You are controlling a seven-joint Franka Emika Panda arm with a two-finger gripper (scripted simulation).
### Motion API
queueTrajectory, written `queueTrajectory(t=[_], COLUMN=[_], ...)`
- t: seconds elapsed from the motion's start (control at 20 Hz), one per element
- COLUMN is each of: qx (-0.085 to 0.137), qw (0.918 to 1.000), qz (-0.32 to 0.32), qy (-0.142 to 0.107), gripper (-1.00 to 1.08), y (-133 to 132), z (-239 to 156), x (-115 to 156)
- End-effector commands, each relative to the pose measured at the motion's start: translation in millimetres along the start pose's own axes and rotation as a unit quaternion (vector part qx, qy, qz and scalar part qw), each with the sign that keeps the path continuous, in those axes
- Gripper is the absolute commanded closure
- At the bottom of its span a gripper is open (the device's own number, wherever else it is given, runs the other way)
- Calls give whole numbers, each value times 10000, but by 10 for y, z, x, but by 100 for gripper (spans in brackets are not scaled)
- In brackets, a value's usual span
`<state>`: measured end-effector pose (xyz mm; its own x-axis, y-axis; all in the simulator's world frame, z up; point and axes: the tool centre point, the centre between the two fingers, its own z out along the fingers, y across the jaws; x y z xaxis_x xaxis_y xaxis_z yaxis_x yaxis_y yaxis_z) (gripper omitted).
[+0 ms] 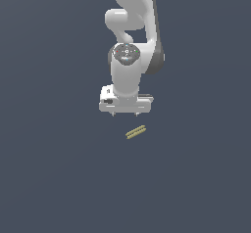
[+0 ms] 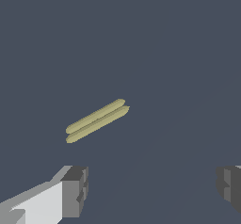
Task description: Pick up the object and move it to a goal position.
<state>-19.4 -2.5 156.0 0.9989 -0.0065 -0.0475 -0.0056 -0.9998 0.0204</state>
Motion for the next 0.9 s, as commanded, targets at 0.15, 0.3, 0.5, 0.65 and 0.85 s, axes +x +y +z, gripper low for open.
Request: queueTrajectory(t=[0.15, 0.3, 0.5, 0.65, 0.85], qx=[-20, -73, -115, -112, -102], qw=[10000, 9999, 9998, 9998, 9999], qz=[-20, -80, -148, -146, -51], qy=[0, -2, -5, -5, -1], gripper=[-92, -92, -92, -92, -92], y=[30, 111, 175, 170, 152], z=[-6, -23, -41, -40, -23], x=[2, 5, 6, 5, 10])
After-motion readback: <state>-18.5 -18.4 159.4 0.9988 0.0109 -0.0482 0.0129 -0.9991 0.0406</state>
